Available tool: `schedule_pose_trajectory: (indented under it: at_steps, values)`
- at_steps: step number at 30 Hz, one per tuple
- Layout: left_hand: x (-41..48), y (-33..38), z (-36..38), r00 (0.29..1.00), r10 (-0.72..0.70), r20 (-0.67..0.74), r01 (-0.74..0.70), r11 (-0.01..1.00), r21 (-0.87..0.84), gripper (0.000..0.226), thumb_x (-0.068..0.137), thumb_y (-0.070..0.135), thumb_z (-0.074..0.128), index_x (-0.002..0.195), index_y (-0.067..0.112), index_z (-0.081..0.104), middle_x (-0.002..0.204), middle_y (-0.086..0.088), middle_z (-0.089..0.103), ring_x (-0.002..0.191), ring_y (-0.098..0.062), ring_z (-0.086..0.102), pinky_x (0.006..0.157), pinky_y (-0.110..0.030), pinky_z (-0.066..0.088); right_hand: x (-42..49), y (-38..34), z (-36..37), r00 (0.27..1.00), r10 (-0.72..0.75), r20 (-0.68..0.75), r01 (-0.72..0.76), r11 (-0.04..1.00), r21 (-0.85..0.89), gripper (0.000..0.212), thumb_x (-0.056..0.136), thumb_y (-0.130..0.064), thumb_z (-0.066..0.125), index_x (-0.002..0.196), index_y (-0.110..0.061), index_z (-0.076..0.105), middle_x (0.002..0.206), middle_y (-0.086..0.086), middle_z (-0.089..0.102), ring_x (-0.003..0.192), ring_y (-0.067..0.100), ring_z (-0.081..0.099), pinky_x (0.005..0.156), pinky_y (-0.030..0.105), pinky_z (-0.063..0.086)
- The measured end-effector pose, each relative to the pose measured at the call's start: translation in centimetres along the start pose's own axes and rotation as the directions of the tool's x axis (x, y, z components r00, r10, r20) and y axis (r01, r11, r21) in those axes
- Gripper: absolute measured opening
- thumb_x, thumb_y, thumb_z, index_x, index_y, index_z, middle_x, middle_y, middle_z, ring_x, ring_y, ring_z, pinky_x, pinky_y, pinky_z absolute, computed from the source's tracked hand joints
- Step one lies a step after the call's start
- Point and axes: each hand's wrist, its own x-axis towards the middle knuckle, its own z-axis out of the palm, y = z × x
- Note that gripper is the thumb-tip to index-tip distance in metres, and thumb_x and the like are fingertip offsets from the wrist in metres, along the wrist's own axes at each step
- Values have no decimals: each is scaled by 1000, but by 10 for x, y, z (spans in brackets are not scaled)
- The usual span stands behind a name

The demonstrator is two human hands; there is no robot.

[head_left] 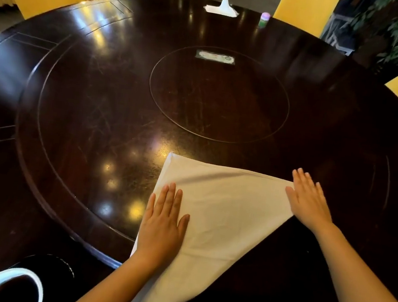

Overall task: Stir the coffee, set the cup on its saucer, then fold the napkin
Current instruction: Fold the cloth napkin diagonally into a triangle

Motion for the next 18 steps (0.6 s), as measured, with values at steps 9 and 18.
schedule_pose_trajectory:
  at_steps: [9,18]
  values:
    - [-27,24,-10,977,194,-83,-205,966,-154,57,98,40,13,138,6,36,149,-11,30,140,-20,17,115,-36,6,-92,-134,20,825,-561,-67,559,828,-49,58,87,-36,36,139,-10,34,141,10,46,128,27,45,111,33,10]
    - [-130,-25,15,865,489,-112,-491,871,5,50,94,35,40,140,16,36,146,-4,37,140,-22,24,114,-42,18,-115,-144,30,818,-572,65,573,820,9,65,95,-52,8,145,-15,23,153,2,20,140,23,11,110,28,-7]
